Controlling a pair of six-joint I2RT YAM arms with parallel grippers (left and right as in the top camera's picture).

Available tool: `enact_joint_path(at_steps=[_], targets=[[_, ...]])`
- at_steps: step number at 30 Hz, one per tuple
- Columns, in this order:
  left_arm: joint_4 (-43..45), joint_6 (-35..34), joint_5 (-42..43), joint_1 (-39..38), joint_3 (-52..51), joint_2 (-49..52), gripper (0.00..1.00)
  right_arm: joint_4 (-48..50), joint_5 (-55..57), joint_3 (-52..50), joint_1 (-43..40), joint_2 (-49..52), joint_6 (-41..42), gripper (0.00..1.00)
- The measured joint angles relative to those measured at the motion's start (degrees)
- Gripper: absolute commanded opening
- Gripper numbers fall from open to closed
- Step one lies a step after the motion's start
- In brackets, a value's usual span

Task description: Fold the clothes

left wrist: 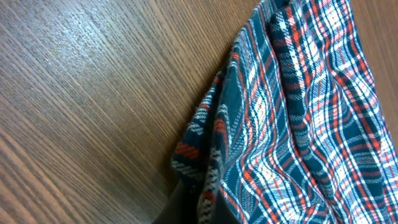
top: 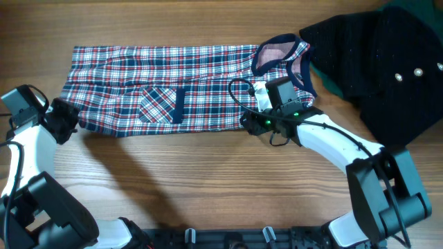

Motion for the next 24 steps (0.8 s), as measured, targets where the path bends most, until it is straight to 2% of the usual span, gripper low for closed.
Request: enact_joint_path(at_steps=[2, 5, 6, 8, 16, 20, 24], targets=[[-0.1, 0.0, -0.2, 0.0, 0.0, 0.0, 0.04, 0.0, 0.0, 0.0, 0.0, 1.7, 0.0, 0.49], [-0.1, 0.0, -0.2, 0.0, 0.0, 0.0, 0.04, 0.0, -0.2, 0.0, 0.0, 2.8, 0.0, 0.41], [-0.1, 0.0, -0.2, 0.0, 0.0, 0.0, 0.04, 0.1, -0.2, 0.0, 0.0, 2.8, 0.0, 0.32], [-0.1, 0.0, -0.2, 0.0, 0.0, 0.0, 0.04, 0.0, -0.4, 0.0, 0.0, 2.8, 0.1, 0.05], [-3.8, 0.0, -0.2, 0.0, 0.0, 0.0, 0.04, -3.8, -1.1, 0.0, 0.0, 2.1, 2.3, 0.04], [-6.7, 0.0, -0.4, 0.0, 0.0, -0.6, 0.04, -7.3, -1.1, 0.0, 0.0, -3.9, 2.7, 0.04], [-8.3, 0.0, -1.1, 0.0, 0.0, -6.4, 0.04, -11.3, -0.5, 0.0, 0.0, -11.2, 3.1, 0.04]])
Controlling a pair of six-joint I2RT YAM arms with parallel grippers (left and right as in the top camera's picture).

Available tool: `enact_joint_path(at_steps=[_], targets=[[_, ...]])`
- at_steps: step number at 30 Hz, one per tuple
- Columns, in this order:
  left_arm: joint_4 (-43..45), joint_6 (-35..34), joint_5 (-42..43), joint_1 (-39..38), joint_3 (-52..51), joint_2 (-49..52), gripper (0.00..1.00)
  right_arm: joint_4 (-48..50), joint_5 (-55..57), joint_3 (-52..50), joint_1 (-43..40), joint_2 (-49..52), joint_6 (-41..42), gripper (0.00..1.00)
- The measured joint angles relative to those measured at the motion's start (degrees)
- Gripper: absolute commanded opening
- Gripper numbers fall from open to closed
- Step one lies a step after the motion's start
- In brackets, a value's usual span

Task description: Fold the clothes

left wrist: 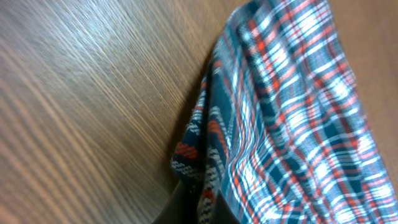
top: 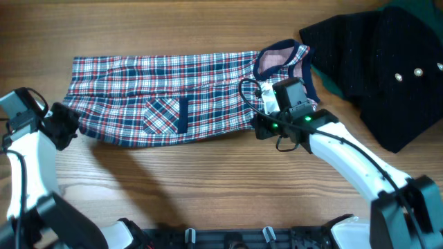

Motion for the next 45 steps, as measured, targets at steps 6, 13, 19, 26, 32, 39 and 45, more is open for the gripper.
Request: enact_joint_path(at_steps=[6, 13, 19, 26, 32, 39, 45], targets=[[-3.9, 0.0, -7.5, 0.0, 0.0, -8.5, 0.04, -5.1, 1.0, 0.0, 0.0, -2.5, 0.4, 0.04], [-4.2, 0.0, -11.3, 0.0, -0.2, -8.5, 0.04, 1.0, 4.5, 0.0, 0.0, -5.4, 3.2, 0.04], [-0.4, 0.0, -11.7, -0.1, -0.2, -5.0, 0.04, 10.6, 6.4, 0.3, 0.0, 4.5, 4.5, 0.04], [4.7, -0.5, -12.0, -0.1, -0.3, 7.0, 0.04, 14.0, 6.6, 0.3, 0.0, 10.2, 5.4, 0.04], [8.2, -0.9, -11.9, -0.2, -0.3, 10.8, 0.04, 16.0, 6.6, 0.3, -0.9, 10.2, 5.6, 0.04], [12.6, -1.2, -12.0, -2.1, -0.3, 11.0, 1.0, 16.3, 6.6, 0.3, -1.1, 10.2, 5.7, 0.08], [14.2, -1.5, -12.1, -3.1, -0.3, 11.0, 1.0, 16.4, 6.6, 0.3, -1.1, 10.2, 5.8, 0.08]])
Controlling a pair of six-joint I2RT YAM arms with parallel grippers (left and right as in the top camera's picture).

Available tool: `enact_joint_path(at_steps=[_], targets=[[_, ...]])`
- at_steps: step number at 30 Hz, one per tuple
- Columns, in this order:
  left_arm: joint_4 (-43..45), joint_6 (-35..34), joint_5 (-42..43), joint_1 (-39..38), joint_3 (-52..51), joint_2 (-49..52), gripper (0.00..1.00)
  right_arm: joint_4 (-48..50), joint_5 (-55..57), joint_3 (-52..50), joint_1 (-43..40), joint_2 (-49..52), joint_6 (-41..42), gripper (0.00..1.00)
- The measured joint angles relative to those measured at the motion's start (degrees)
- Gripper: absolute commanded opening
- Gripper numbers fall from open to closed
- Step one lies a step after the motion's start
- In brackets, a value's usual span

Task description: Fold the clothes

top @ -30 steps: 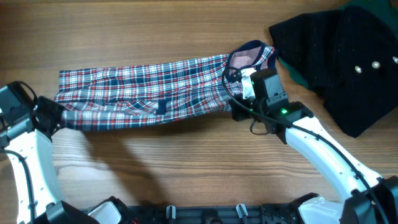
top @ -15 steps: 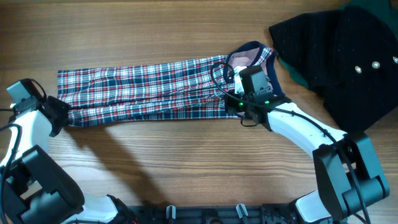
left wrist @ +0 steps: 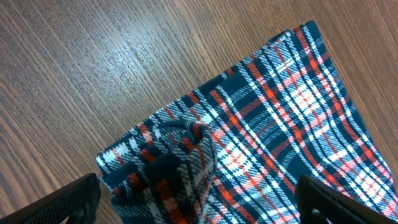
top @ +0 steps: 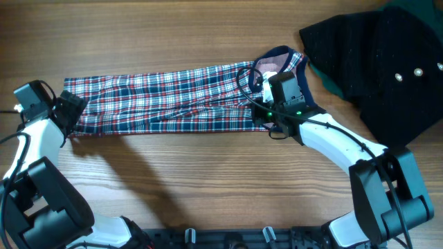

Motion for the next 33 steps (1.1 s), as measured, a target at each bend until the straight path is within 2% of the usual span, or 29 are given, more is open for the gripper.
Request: enact_joint_path(at_steps=[1, 2, 3, 4, 5, 8, 10, 15, 18, 22, 26, 31, 32, 33], targets=[[0.0, 0.0, 0.0, 0.0, 0.0, 0.0, 1.0, 0.0, 0.0, 0.0, 0.0, 0.0, 0.0, 0.08], [0.0, 0.0, 0.0, 0.0, 0.0, 0.0, 1.0, 0.0, 0.0, 0.0, 0.0, 0.0, 0.0, 0.14], [-0.1, 0.0, 0.0, 0.0, 0.0, 0.0, 1.0, 0.0, 0.0, 0.0, 0.0, 0.0, 0.0, 0.41], [-0.1, 0.0, 0.2, 0.0, 0.0, 0.0, 1.0, 0.0, 0.0, 0.0, 0.0, 0.0, 0.3, 0.76], [-0.1, 0.0, 0.7, 0.0, 0.0, 0.0, 1.0, 0.0, 0.0, 0.0, 0.0, 0.0, 0.5, 0.98], [-0.9, 0.0, 1.9, 0.0, 0.0, -1.6, 1.0, 0.9, 0.4, 0.0, -0.3, 0.0, 0.4, 1.0], [-1.9, 0.0, 2.5, 0.0, 0.0, -6.2, 1.0, 1.3, 0.4, 0.1, -0.4, 0.0, 0.4, 0.99], [-7.7, 0.0, 4.0, 0.0, 0.1, -17.4, 1.0, -8.6, -3.5, 9.6, -0.6, 0.0, -1.8, 0.99], [-16.1, 0.4, 8.3, -1.2, 0.4, -21.6, 1.0, -13.2, -6.7, 16.2, -0.5, 0.0, -3.6, 1.0], [-27.8, 0.8, 10.7, -6.7, 0.4, -21.6, 1.0, -19.0, -10.9, 17.6, 1.4, 0.0, -6.1, 1.0], [-29.9, 1.3, 11.0, -12.2, 0.4, -21.6, 1.0, -21.5, -12.0, 17.6, 5.0, 0.0, -9.5, 1.0], [-33.7, 0.0, 11.0, -14.0, 0.3, -19.8, 1.0, -20.7, -8.6, 17.6, 4.8, 0.0, -8.4, 1.0], [-33.4, -2.1, 11.0, -14.0, -0.2, -18.7, 0.88, -20.7, -8.1, 17.6, 4.8, 0.0, -8.2, 1.0], [-32.9, -4.5, 11.0, -14.0, -1.1, -17.6, 0.81, -20.7, -7.4, 17.6, 4.7, 0.0, -8.1, 1.0]])
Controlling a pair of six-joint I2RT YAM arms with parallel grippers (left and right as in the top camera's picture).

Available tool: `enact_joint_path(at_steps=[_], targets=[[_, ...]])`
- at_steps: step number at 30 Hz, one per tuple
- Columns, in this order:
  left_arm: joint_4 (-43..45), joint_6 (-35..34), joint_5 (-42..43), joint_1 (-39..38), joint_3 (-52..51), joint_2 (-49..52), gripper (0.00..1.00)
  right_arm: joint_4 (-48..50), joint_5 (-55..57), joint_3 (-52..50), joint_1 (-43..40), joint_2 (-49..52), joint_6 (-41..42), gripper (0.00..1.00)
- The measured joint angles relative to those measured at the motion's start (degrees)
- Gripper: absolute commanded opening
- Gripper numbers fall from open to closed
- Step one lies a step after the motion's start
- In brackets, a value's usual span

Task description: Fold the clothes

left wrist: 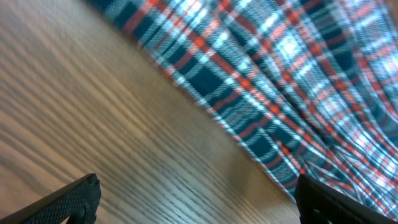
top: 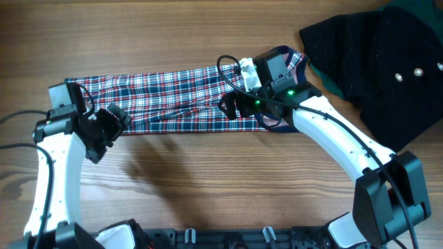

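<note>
The plaid shirt (top: 173,100) lies folded into a long narrow strip across the table, its collar (top: 284,59) at the right end. My left gripper (top: 113,119) is open at the strip's near edge, toward its left end. In the left wrist view the left gripper (left wrist: 199,208) hangs over bare wood, with its fingertips (left wrist: 68,202) wide apart and nothing between them. The shirt's hem (left wrist: 261,93) runs diagonally just beyond it. My right gripper (top: 230,106) is over the strip left of the collar; its jaw state does not show.
A black garment (top: 377,62) with small studs is heaped at the back right, close to the collar, with a bit of green cloth (top: 331,84) showing under it. The wooden table (top: 208,180) stretches in front of the shirt.
My left gripper has moved from the strip's left end to the right, along its near edge, and is now over wood. The right gripper has moved left from beside the collar to over the strip.
The shirt first lay wider with its pocket showing, and each gripper held a near corner. Both corners were then raised. Later the near half lay over the far half as a narrow strip, with my left gripper open. Now both grippers are further inward along it.
</note>
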Motion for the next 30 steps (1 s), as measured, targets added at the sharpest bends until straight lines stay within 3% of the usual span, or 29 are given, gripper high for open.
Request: enact_joint_path(at_steps=[1, 3, 4, 10, 21, 30], targets=[[0.9, -2.8, 0.0, 0.0, -1.1, 0.7, 0.63, -0.1, 0.3, 0.0, 0.0, 0.0, 0.2, 1.0], [3.5, -6.3, 0.0, 0.0, -3.5, 1.5, 0.16, -0.4, 0.5, 0.0, 0.0, 0.0, 0.3, 1.0], [5.3, -8.4, 0.0, 0.0, -4.9, 1.9, 0.04, -0.5, 0.6, 0.0, 0.0, 0.0, 0.3, 1.0], [9.9, -12.0, -2.9, 0.8, -5.7, 2.0, 0.04, -1.1, 1.1, 0.0, 0.0, 0.0, 0.4, 1.0], [21.1, -12.9, -5.4, 9.8, -13.8, 2.0, 0.04, -3.2, 1.2, 0.0, 0.0, 0.0, 1.0, 0.99], [33.7, -12.9, -5.8, 10.0, -18.2, 2.6, 0.04, -4.9, 1.4, 0.0, 0.0, 0.0, 2.1, 1.0]])
